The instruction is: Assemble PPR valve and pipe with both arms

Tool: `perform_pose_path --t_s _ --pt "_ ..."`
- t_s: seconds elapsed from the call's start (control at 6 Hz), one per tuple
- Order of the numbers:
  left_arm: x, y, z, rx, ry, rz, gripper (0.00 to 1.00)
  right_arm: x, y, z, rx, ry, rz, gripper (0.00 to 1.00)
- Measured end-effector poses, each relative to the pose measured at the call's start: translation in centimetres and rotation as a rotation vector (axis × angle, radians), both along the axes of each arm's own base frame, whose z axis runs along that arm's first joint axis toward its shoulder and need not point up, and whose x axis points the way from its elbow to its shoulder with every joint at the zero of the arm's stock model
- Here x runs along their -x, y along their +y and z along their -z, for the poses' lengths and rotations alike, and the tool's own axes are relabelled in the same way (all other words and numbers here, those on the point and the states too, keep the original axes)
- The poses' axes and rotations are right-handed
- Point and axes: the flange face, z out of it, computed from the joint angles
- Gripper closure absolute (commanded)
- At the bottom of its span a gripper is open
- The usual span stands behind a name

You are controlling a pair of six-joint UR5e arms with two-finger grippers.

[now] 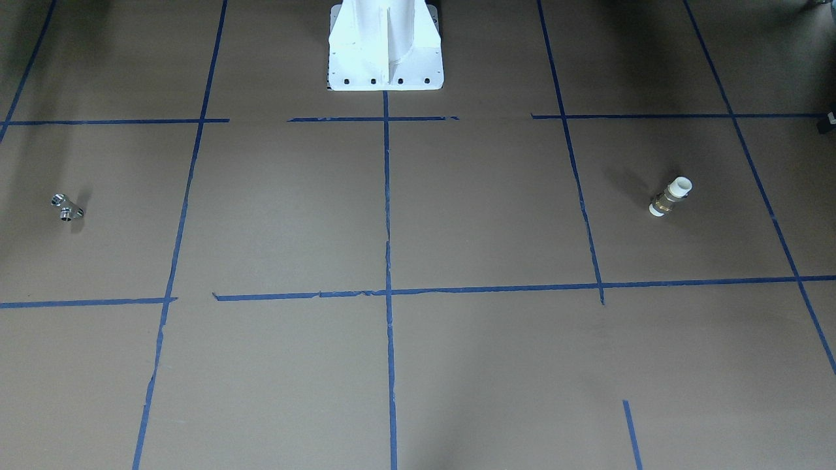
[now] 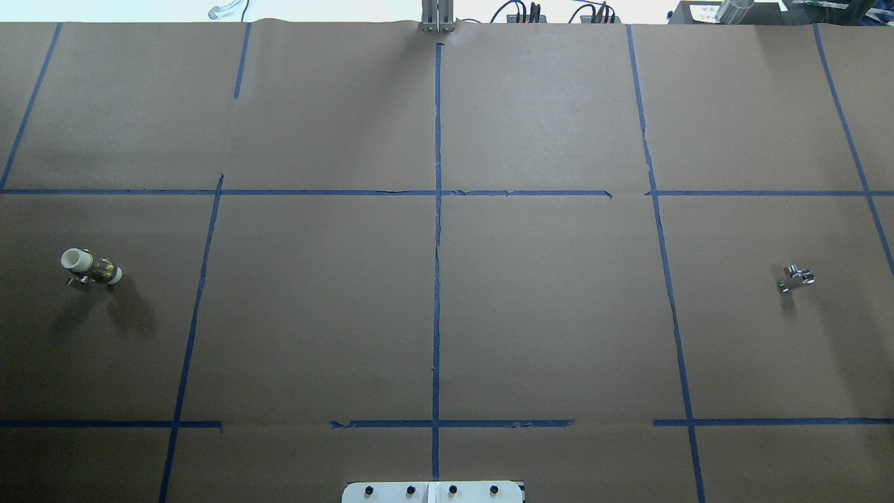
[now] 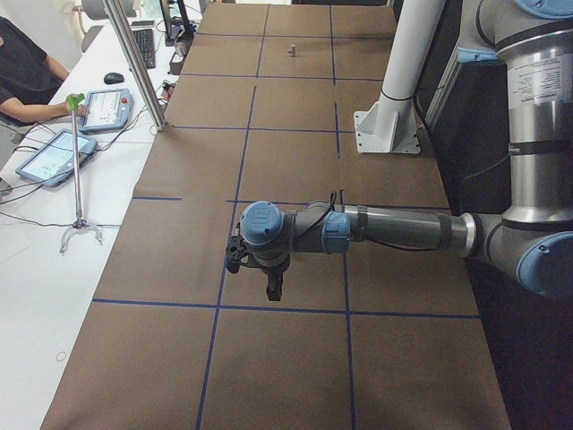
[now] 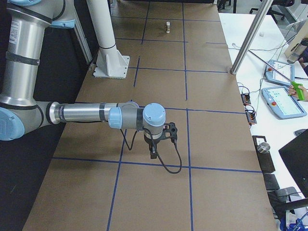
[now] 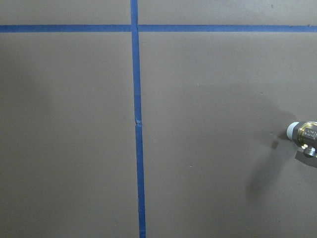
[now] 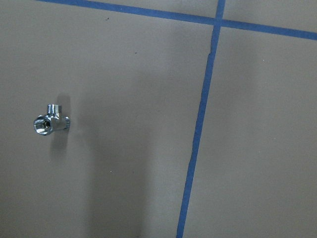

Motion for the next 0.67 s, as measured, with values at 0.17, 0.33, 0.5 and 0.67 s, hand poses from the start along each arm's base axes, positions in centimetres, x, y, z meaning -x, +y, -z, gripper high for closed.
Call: perform_pose_path --t_s 0.17,0.33,0.5,0.67 --pt "0.0 -0.07 -0.07 -0.001 -0.001 0.001 0.0 0.01 -0.04 0.05 -0.001 -0.001 0.0 0.0" --pt "0.02 -0.15 -0.04 -0.005 -0.002 0.003 0.0 0.09 -0.12 0.14 0.001 -0.012 -0.002 0.0" --pt "0.06 -0.17 0.17 -0.01 -0.003 0.004 0.0 0.21 -0.15 0.21 0.005 -0.031 -0.003 0.0" --pt "0.07 -0.08 0.03 -0.01 -0.003 0.004 0.0 0.26 -0.16 0.27 0.005 -0.038 -0.003 0.0"
